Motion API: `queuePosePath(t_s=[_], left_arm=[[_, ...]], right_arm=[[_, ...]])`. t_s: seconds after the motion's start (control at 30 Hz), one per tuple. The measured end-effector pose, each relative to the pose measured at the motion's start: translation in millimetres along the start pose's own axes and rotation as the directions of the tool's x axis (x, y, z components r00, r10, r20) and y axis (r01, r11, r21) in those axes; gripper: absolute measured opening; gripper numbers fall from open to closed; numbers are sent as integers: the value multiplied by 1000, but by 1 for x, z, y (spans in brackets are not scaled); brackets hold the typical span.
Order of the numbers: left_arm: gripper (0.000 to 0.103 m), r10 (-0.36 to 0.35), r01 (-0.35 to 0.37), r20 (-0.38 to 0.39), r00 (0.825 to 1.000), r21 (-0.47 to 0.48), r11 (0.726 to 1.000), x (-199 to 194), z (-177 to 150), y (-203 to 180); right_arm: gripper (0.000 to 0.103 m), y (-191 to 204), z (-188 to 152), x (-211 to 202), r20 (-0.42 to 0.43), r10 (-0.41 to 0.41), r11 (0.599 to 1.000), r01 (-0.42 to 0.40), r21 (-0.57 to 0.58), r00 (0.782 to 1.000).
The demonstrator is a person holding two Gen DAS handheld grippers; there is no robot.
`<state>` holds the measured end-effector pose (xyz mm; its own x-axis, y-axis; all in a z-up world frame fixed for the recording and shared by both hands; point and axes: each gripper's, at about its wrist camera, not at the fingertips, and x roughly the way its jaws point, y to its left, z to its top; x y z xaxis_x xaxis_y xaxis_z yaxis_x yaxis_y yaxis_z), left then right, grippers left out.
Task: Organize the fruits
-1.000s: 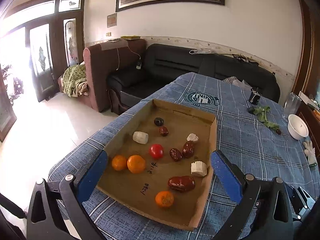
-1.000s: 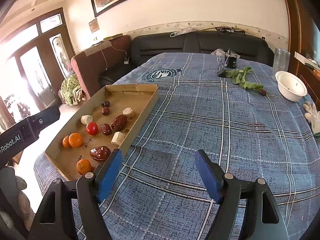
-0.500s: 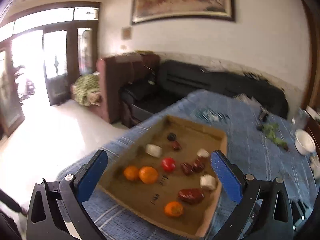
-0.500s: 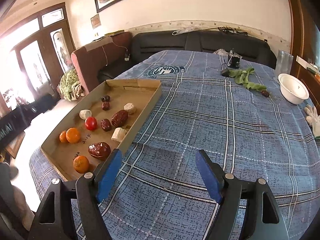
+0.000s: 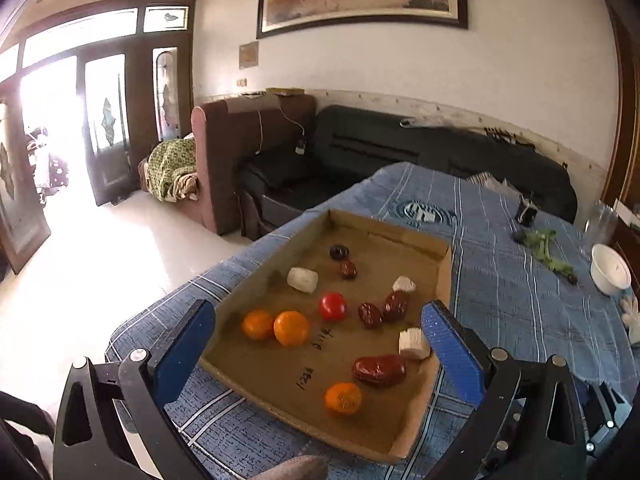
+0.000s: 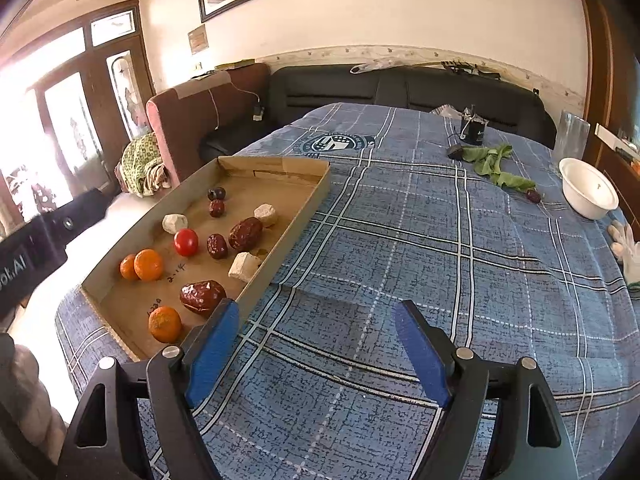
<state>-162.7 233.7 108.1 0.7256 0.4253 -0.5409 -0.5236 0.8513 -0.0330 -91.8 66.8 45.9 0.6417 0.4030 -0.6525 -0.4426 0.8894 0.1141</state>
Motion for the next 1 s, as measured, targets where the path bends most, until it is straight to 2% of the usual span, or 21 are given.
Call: queuePosePath(t_s=[0.6, 1.0], left_arm=[[103, -78, 81, -121, 990, 18, 997, 20, -10, -9], [103, -82, 86, -158, 984, 14, 996, 30, -17, -6]], right_arm=[[88, 3, -2, 12, -34, -10, 1000, 10, -8, 999], [88, 4, -5, 19, -55, -14, 1000, 14, -7, 998]])
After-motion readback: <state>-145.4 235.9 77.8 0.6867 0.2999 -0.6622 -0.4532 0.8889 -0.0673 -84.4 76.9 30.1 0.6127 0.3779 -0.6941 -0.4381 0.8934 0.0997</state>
